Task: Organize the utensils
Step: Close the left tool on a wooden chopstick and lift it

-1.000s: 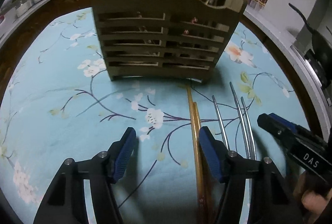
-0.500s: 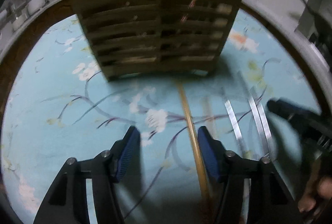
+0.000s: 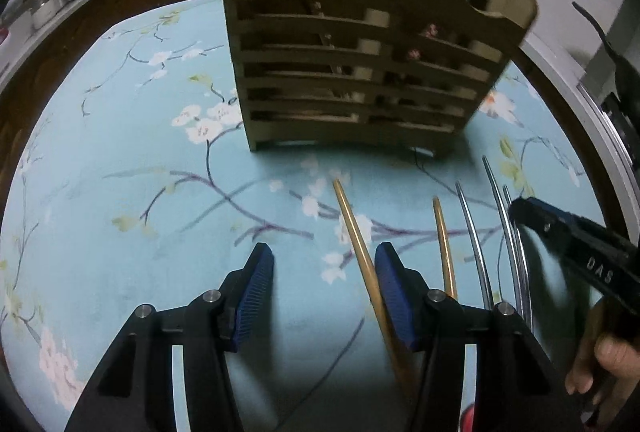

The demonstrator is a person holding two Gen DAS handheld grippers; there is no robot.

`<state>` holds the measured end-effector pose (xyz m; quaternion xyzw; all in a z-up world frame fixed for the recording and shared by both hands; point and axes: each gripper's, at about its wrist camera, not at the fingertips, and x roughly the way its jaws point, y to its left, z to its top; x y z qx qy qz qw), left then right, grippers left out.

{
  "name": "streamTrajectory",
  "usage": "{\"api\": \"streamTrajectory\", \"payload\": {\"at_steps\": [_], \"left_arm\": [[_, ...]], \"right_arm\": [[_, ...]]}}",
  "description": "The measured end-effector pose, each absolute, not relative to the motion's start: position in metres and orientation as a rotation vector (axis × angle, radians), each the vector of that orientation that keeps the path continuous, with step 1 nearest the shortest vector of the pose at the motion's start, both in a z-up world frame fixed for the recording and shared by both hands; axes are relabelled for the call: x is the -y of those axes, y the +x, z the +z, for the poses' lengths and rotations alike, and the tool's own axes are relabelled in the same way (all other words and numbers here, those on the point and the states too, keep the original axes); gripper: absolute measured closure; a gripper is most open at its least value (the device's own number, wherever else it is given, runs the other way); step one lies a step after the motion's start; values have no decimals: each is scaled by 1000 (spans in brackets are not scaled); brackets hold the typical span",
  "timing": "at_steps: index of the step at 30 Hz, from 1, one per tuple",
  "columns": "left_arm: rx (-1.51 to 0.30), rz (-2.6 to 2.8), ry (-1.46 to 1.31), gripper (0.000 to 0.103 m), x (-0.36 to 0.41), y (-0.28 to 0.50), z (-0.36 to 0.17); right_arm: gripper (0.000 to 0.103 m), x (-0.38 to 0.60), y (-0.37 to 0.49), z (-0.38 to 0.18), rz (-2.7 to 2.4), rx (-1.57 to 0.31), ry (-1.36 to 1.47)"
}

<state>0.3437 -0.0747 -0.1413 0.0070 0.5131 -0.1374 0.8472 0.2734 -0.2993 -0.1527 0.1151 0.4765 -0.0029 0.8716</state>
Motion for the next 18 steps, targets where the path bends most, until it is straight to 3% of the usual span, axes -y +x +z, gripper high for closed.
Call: {"api": "streamTrajectory", "payload": {"at_steps": [12, 14, 17, 18], "left_arm": [[-1077, -250, 61, 56, 86, 374, -147], [-1067, -242, 90, 64, 91, 376, -148], [-1059, -261, 128, 84, 101, 377, -148], [-1060, -267, 131, 91, 104, 377, -147]], "right_arm": [[76, 278, 297, -155, -20, -1051, 100], [76, 275, 297, -155, -26, -1053, 69], [78, 271, 296, -156, -34, -1052, 36], [83, 272, 297, -156, -38, -1050, 38]]}}
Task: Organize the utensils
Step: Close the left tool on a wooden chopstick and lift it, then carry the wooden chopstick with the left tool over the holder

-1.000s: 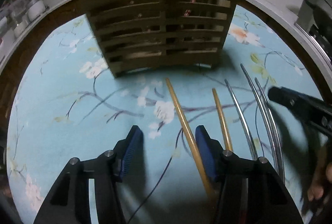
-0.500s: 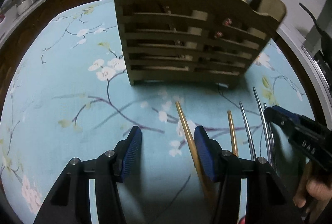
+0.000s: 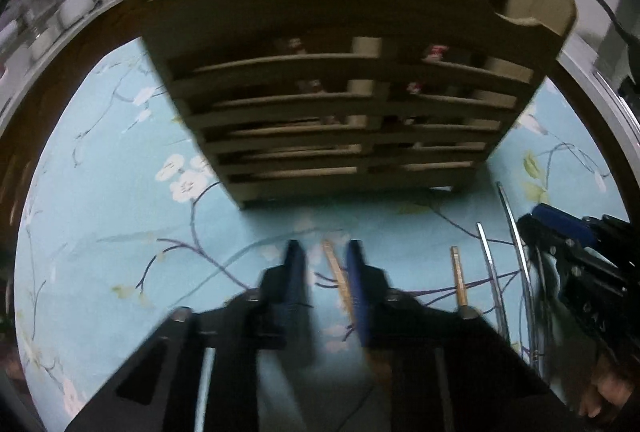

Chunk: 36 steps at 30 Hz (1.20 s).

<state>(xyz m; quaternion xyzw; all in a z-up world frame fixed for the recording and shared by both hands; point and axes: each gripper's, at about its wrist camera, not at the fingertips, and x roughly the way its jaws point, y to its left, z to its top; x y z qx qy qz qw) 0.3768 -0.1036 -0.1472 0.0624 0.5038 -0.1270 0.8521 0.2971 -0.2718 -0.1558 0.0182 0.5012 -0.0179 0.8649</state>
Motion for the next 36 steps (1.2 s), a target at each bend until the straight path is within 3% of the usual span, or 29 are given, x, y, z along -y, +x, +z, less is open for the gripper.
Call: {"api": "streamTrajectory", "payload": {"at_steps": [2, 9, 36], "left_arm": [[-1063, -276, 138, 94, 107, 377, -147], [-1057, -306, 23, 100, 85, 370, -137], [-837, -377, -120, 100, -6, 220, -8]], "right_arm": [[95, 274, 298, -156, -34, -1049, 60], [99, 286, 292, -146, 13, -1037, 188], [99, 274, 210, -43, 107, -774, 247]]}}
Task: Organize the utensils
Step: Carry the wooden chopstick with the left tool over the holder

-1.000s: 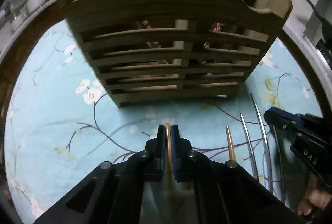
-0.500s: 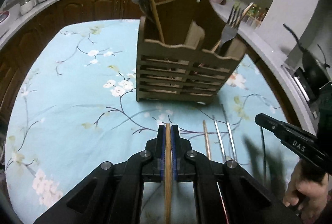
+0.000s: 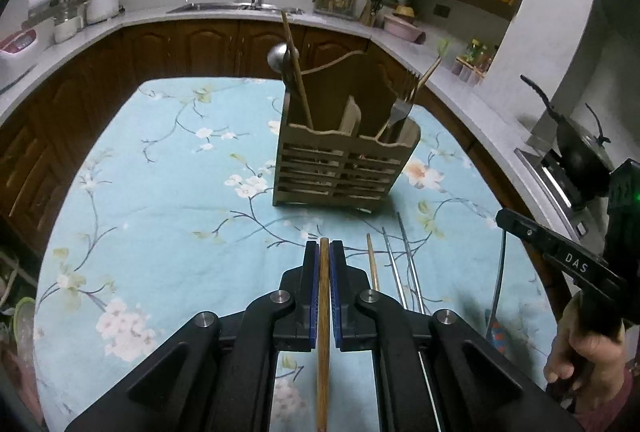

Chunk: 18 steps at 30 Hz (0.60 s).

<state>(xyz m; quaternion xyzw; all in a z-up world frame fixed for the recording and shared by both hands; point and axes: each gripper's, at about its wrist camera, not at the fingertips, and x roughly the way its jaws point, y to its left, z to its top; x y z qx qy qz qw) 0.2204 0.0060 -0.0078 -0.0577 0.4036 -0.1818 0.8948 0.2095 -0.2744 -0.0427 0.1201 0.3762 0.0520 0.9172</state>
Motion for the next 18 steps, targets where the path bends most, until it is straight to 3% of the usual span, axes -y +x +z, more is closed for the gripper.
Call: {"api": "streamTrajectory", "payload": {"at_steps": [18], "left_arm": [[-737, -392, -144, 100, -40, 174, 37]], "right_arm": [[99, 271, 181, -1, 106, -645, 227]]}}
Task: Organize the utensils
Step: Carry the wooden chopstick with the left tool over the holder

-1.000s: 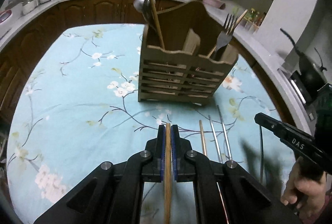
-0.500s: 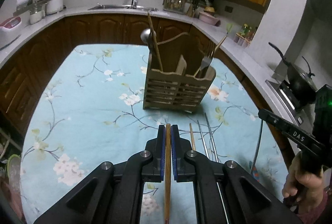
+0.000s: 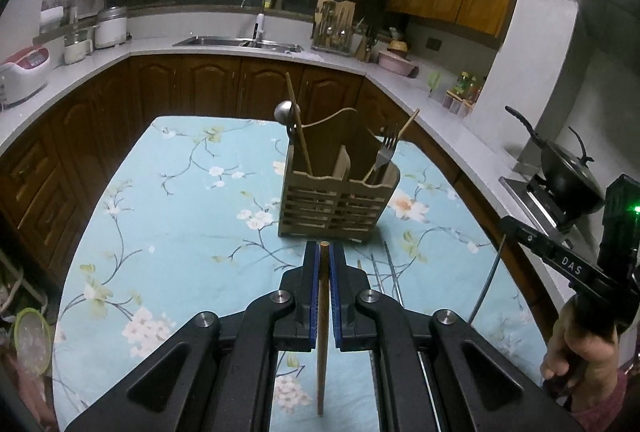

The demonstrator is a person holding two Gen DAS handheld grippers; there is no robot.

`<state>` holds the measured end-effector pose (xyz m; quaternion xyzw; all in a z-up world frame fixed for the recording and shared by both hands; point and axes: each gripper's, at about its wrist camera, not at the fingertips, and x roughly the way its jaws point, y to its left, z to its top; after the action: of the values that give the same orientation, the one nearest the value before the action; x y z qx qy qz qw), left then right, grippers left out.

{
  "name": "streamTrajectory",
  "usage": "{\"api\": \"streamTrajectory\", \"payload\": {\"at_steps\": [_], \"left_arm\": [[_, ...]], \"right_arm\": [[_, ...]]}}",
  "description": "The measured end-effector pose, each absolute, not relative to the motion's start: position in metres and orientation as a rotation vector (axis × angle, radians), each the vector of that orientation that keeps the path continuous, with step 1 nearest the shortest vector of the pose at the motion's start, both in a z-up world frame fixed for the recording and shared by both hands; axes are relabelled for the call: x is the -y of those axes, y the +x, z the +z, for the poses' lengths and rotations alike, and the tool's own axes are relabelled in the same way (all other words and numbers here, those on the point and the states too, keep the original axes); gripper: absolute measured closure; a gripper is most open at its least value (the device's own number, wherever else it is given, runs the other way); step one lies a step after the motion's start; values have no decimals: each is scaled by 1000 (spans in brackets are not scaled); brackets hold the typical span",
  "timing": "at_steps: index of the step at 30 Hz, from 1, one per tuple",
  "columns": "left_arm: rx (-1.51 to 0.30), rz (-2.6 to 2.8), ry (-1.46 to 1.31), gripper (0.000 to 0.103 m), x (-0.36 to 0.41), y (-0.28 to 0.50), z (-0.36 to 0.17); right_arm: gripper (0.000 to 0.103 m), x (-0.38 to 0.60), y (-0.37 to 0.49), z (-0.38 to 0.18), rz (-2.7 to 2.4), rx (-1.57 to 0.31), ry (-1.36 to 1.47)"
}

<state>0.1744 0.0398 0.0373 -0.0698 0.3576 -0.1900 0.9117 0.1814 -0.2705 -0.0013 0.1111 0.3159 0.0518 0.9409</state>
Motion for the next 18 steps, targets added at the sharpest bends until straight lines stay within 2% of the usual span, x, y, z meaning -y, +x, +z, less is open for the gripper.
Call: {"api": "streamTrajectory", "payload": {"at_steps": [18], "left_arm": [[-650, -408, -190, 100, -53, 186, 64]], "right_arm": [[99, 264, 187, 33, 121, -543, 210]]}}
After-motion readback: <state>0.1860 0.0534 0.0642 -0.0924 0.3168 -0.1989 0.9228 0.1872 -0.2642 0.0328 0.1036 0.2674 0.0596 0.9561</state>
